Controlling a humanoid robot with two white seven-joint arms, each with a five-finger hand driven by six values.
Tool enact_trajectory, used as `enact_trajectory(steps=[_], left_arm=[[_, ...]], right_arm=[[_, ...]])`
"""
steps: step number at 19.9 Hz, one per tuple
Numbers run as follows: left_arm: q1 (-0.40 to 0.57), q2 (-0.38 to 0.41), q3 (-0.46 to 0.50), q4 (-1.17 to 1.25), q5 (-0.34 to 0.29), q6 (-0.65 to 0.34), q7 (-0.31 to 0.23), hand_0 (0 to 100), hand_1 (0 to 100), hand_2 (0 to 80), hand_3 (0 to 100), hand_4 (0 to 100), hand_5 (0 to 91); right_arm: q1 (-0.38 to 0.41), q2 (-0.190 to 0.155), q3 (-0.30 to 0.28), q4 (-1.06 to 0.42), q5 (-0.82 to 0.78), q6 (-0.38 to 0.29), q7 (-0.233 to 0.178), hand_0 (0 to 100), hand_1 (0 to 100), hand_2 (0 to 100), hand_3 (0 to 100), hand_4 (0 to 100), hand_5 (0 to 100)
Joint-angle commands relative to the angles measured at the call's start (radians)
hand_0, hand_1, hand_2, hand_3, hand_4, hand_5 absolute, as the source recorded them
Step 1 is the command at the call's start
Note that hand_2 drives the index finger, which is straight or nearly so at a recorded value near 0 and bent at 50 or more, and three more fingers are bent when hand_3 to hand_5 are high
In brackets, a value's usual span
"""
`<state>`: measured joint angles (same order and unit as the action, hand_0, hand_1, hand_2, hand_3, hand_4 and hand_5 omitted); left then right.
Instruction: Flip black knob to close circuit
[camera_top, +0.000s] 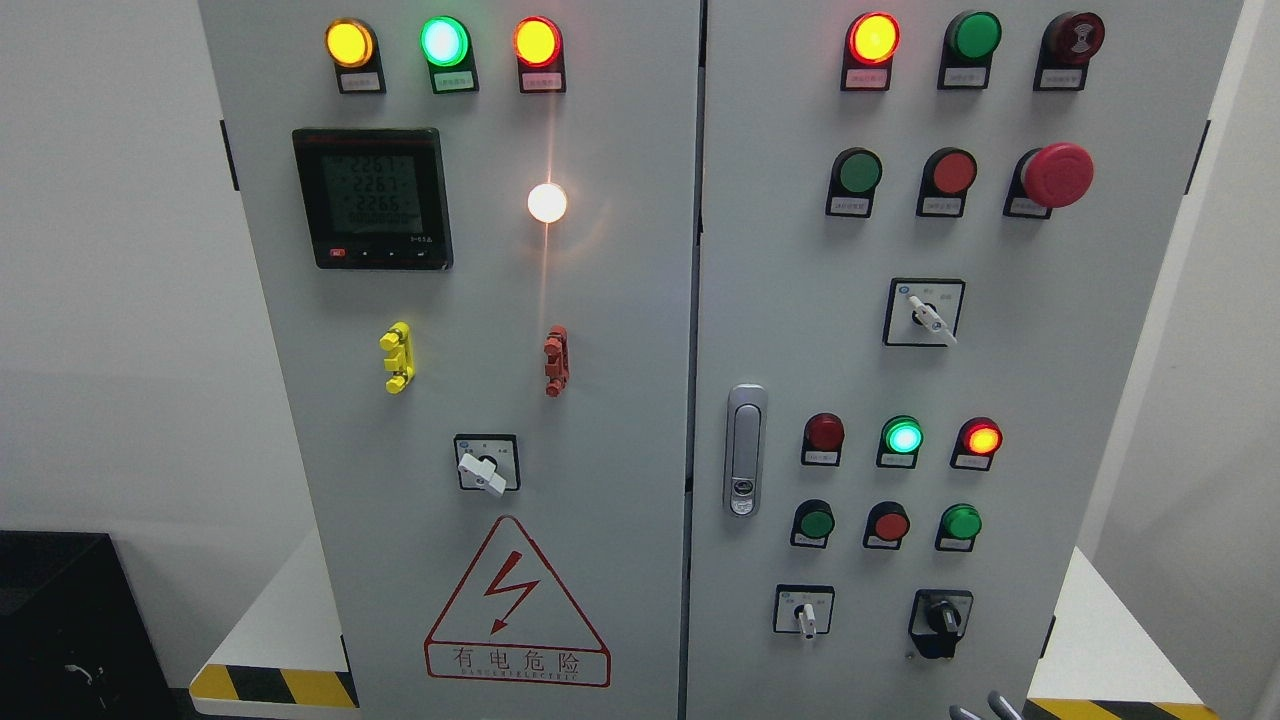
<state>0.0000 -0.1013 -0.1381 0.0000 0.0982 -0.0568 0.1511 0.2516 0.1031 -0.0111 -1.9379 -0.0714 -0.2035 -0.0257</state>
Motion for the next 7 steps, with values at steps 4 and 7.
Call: enact_trajectory(steps=[4, 7], left_arm=[[0.023, 0.000, 0.000, -0.029, 0.000, 0.000, -0.001, 12, 56, 0.0, 0, 0, 0.0], [0.023, 0.000, 0.000, -0.029, 0.000, 0.000, -0.001, 12, 56, 0.0, 0, 0, 0.0]], right_arm=[[0.020, 0.010, -0.003, -0.019, -0.067, -0.011, 0.021, 0, 0, 0, 7, 0, 0], [0.020, 0.010, -0.004, -0.019, -0.074, -0.011, 0.021, 0, 0, 0, 7, 0, 0]])
